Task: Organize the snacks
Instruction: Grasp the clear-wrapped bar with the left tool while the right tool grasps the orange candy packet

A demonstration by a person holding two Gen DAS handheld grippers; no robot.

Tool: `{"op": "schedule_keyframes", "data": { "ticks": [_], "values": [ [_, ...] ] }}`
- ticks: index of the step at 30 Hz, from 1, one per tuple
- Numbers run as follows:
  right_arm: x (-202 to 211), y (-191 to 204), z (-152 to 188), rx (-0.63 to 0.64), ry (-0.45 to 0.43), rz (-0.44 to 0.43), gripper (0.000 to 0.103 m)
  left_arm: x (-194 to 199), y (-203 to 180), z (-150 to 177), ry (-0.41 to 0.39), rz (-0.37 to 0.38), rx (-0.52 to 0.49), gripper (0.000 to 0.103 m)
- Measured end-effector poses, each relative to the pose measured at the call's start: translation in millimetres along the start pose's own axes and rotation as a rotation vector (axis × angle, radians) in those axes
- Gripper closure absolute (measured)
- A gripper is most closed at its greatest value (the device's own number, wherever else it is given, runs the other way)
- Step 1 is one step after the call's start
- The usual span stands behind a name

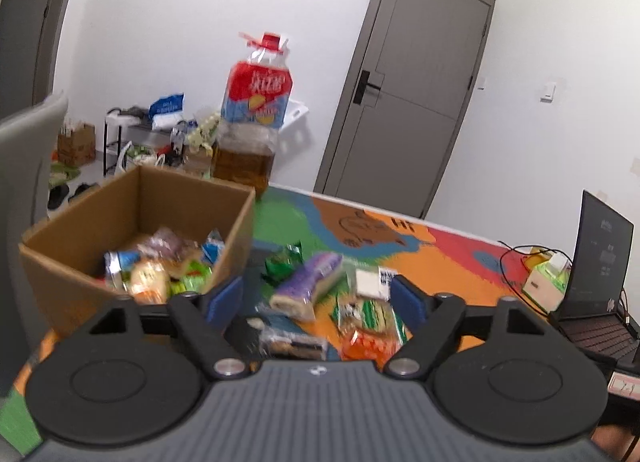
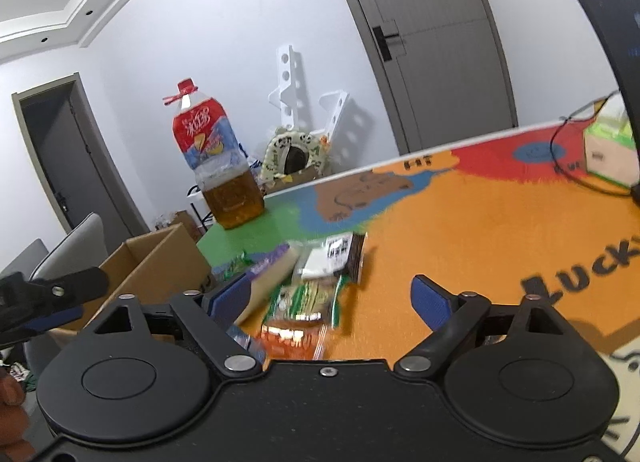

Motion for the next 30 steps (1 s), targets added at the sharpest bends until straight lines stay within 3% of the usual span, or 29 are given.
{"op": "schedule_keyframes", "data": {
  "ticks": [3,7,11,18,25,30],
  "values": [
    [-9.6,1.4,10.2,0.003,0.045,-0.021,0.039,-10.3,-4.1,13.5,0.032,0.002,0.008,0.041],
    [-20.4,6.6,13.8,0.020,0.064,-0.043,0.042,-18.7,-6.3,23.0,0.031,0.003,0.009,0.045],
    [-34.7,13.9,13.4,0.039,0.088,-0.074,0.059,-26.3,-6.5,30.6,0.040,-0.008,0.013,0.055],
    [-62.5,21.2,15.7,0.057,0.135,-0.106,0.060,-43.9,-1.0,38.1,0.065,-0.021,0.026,0.062],
    [-80.5,20.2,27.5,0.073,0.208,-0.108,0.060,-60.4,-0.2,42.3,0.077,-0.022,0.024,0.062],
    [-77.9,21.3,37.0,0.101,0.223,-0.097,0.067,-70.7,2.4,42.4,0.076,-0.038,0.034,0.058]
  ]
}}
Point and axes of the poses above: each gripper's, at about its wrist camera, not at the fingertips, and x roughly against the way its jaws point, y to its left, z to its underside, the point moved 6 cm from there along -x, roughly the way its jaws point, and after that the axes turned 5 degrees about -x, right-handed, at the moved point
